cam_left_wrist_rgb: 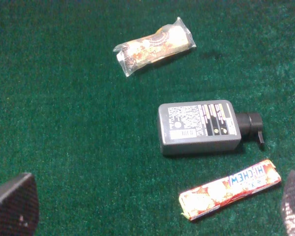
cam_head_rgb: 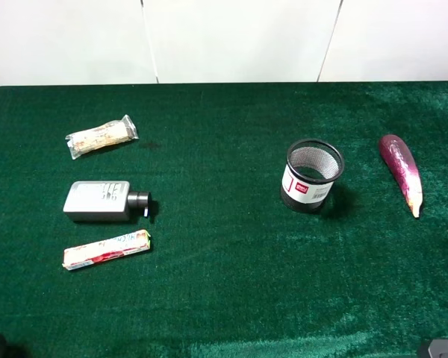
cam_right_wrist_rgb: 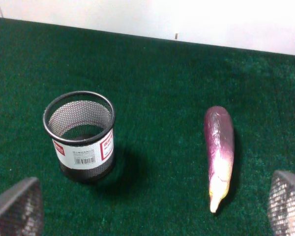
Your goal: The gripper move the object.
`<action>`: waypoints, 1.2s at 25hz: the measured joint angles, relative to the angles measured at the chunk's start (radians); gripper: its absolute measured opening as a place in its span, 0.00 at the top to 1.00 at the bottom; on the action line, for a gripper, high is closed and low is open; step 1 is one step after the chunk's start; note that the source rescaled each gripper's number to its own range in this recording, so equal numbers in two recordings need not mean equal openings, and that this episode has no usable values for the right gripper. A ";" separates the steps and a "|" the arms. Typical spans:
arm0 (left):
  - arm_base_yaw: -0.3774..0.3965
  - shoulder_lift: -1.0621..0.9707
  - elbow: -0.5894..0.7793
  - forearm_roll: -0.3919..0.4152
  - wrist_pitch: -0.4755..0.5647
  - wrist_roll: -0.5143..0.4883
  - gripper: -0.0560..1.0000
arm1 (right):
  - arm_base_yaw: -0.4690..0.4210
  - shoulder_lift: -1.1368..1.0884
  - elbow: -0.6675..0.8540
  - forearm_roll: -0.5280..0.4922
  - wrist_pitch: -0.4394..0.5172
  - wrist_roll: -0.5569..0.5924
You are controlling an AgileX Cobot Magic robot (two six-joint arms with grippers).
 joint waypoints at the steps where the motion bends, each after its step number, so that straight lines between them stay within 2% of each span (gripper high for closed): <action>1: 0.000 0.000 0.000 0.000 0.000 0.000 0.00 | 0.000 0.000 0.000 0.000 0.000 0.000; 15: 0.000 0.000 0.000 0.001 0.000 0.000 0.00 | 0.000 0.000 0.000 0.002 0.000 0.000; 19: 0.000 0.000 0.000 0.061 0.000 0.000 0.00 | 0.000 0.000 0.000 0.002 0.000 0.000; 30: 0.000 0.000 0.000 0.070 0.000 0.000 0.00 | 0.000 0.000 0.000 0.002 0.000 0.000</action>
